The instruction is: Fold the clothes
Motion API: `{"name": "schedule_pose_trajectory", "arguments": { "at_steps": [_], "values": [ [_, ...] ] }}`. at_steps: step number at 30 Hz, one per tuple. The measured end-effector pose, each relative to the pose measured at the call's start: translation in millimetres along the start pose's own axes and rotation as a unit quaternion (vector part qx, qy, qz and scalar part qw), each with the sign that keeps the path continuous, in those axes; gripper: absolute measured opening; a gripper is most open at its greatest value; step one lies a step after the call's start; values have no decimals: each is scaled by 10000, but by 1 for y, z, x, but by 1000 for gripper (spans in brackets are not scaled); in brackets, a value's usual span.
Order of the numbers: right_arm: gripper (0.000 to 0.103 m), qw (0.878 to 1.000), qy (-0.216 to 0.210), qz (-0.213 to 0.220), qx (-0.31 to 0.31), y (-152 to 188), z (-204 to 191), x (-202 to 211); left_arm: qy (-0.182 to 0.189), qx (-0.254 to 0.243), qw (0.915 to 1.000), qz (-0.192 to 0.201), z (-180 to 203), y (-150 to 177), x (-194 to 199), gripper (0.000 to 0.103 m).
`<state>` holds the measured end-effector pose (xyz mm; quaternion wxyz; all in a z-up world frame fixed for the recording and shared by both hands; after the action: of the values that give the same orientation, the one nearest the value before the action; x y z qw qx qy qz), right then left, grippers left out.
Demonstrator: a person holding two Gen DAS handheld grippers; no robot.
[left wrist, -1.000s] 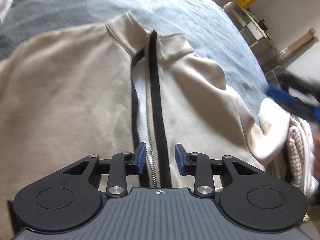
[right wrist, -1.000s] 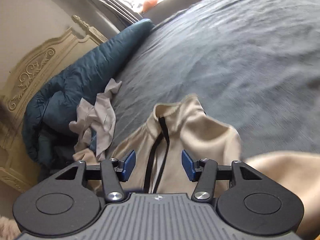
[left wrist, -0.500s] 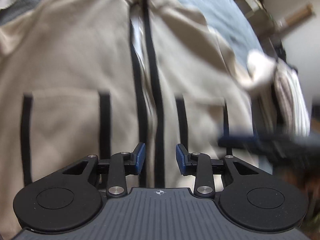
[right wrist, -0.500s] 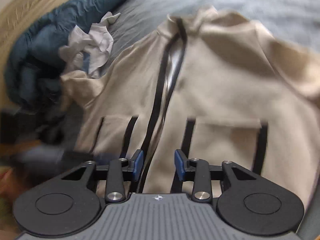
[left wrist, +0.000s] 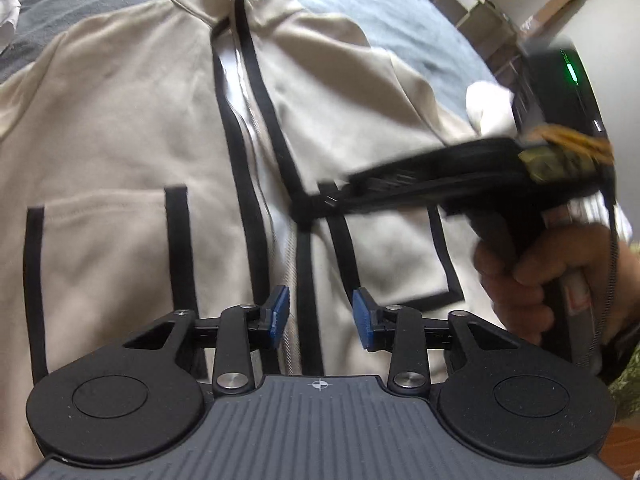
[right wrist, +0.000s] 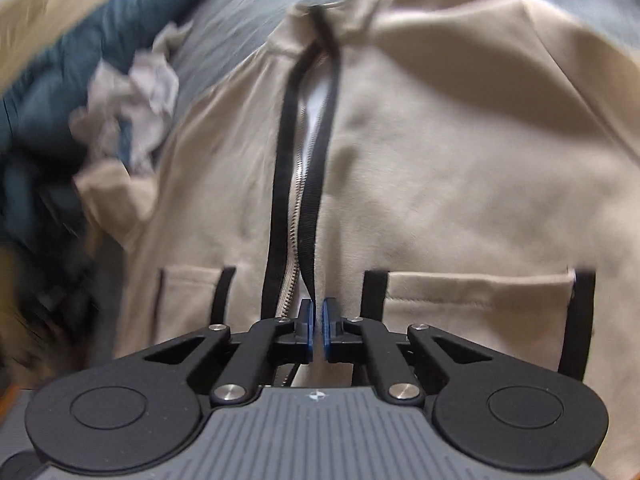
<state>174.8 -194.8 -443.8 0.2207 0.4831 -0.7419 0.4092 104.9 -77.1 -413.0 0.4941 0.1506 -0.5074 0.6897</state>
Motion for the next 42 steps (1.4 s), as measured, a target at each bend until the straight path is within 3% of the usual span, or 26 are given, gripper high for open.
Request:
{"name": "schedule_pose_trajectory", "arguments": {
  "at_steps": [5, 9, 12, 15, 17, 19, 22, 26, 28, 31, 34, 37, 41, 42],
  "values": [
    [5, 9869, -1005, -93, -1257, 1, 24, 0, 179, 186, 9997, 10, -10, -8, -10, 44],
    [5, 9660, -1666, -156, -1971, 2, 39, 1, 599, 876, 9940, -268, -12, -2, -22, 44],
    [5, 9537, -1890, -217, -2328, 4, 48, 1, 732, 1242, 9890, -345, -12, 3, -26, 42],
    [8, 9581, -1620, -326, -2339, 7, 51, -3, 626, 1441, 9873, -216, -11, 3, -22, 37],
    [22, 9658, -1488, -293, -2105, 2, 44, -1, 515, 1605, 9856, -118, -12, 4, -17, 34],
    [28, 9743, -1486, -15, -1695, -12, 36, 10, 423, 1782, 9831, -23, -12, 5, -10, 34],
    [28, 9847, -1252, 491, -1108, -35, 28, 22, 260, 2009, 9793, 51, -15, 9, -5, 31],
    [13, 9948, -810, 622, -4, -48, 5, 1, -4, 2203, 9754, 123, -22, 16, -4, 24],
    [12, 9937, -576, 590, 762, -48, -9, -17, -123, 2208, 9751, 180, -26, 18, -4, 21],
    [11, 9788, -52, 436, 1999, -37, -21, -43, -294, 2157, 9759, 164, -30, 23, -5, 20],
    [11, 9737, 26, 516, 2220, -41, -28, -30, -410, 1959, 9797, 133, -30, 25, -2, 21],
    [11, 9698, -159, 666, 2341, -45, -34, -10, -449, 1794, 9826, 143, -25, 23, 6, 28],
    [14, 9677, -170, 0, 2514, -21, -39, -41, -414, 1660, 9852, 34, -23, 29, 14, 29],
    [14, 9671, -202, 27, 2535, -20, -37, -40, -426, 1630, 9857, -27, -24, 31, 16, 29]
  ]
}}
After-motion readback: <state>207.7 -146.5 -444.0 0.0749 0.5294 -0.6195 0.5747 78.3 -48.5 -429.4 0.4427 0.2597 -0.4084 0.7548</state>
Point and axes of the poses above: each gripper's, at about its wrist camera, not at the fingertips, and x roughly against the way its jaws point, z to its right, y to its underside, the point moved 10 cm from there along -x, roughly the way its jaws point, and after that the axes turned 12 degrees about z, right-handed, at the moved point
